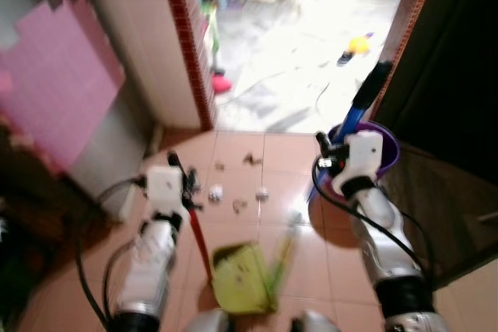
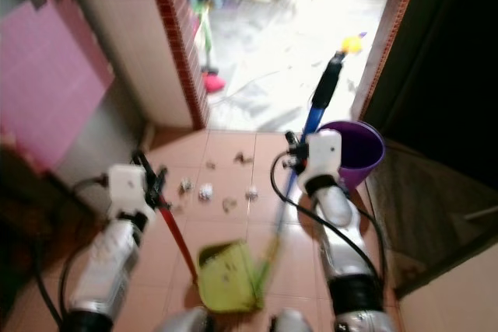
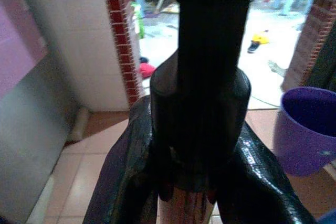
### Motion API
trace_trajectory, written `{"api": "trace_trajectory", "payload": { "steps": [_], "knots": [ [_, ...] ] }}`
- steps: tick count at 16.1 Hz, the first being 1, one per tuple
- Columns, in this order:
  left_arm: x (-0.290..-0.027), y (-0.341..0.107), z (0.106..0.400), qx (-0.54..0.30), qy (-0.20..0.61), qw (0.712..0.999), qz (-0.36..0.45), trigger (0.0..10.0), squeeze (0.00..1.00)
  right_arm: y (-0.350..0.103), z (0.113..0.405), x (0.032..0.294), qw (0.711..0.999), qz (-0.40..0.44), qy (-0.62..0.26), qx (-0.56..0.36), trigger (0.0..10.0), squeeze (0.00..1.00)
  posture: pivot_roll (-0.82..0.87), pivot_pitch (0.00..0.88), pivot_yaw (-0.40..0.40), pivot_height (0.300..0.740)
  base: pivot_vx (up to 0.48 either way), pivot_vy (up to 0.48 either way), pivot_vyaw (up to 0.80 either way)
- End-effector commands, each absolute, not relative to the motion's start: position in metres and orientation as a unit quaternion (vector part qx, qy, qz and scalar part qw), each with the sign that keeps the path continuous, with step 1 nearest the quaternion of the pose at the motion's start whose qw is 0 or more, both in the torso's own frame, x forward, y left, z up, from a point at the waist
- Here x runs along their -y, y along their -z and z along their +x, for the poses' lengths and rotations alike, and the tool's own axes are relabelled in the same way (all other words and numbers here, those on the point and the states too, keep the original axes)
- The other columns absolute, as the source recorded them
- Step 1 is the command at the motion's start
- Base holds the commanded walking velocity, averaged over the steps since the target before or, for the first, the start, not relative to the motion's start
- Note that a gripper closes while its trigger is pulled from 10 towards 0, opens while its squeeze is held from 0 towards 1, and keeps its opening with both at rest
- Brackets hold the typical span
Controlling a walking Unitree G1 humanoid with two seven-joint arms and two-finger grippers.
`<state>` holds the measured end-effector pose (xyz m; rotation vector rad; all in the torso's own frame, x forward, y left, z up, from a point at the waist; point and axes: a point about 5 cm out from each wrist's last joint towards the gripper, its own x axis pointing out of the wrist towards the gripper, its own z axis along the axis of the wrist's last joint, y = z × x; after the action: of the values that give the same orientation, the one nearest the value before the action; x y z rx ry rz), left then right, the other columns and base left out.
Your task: Sweep floor
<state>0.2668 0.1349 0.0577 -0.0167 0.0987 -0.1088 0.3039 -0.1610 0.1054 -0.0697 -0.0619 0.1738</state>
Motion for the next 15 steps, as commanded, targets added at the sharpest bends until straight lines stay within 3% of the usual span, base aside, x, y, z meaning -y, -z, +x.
{"api": "trace_trajectory", "payload": {
  "steps": [1, 12, 15],
  "knots": [
    [-0.144, -0.062, 0.267, -0.035, 0.043, 0.998, 0.010, 10.0, 0.00, -0.121, 0.309, 0.156, 0.993, -0.041, -0.088, 0.068, 10.0, 0.00, -0.14, 0.000, 0.077, 0.740, 0.000, 0.000, 0.00],
    [-0.138, -0.068, 0.269, -0.029, 0.064, 0.998, -0.003, 10.0, 0.00, -0.119, 0.308, 0.148, 0.991, -0.032, -0.115, 0.065, 10.0, 0.00, -0.14, 0.000, 0.074, 0.740, 0.000, 0.000, 0.00],
    [-0.136, -0.068, 0.268, -0.028, 0.068, 0.997, -0.002, 10.0, 0.00, -0.119, 0.305, 0.144, 0.989, -0.028, -0.130, 0.067, 10.0, 0.00, -0.14, 0.000, 0.078, 0.740, 0.335, 0.000, 0.00]
  ]
}}
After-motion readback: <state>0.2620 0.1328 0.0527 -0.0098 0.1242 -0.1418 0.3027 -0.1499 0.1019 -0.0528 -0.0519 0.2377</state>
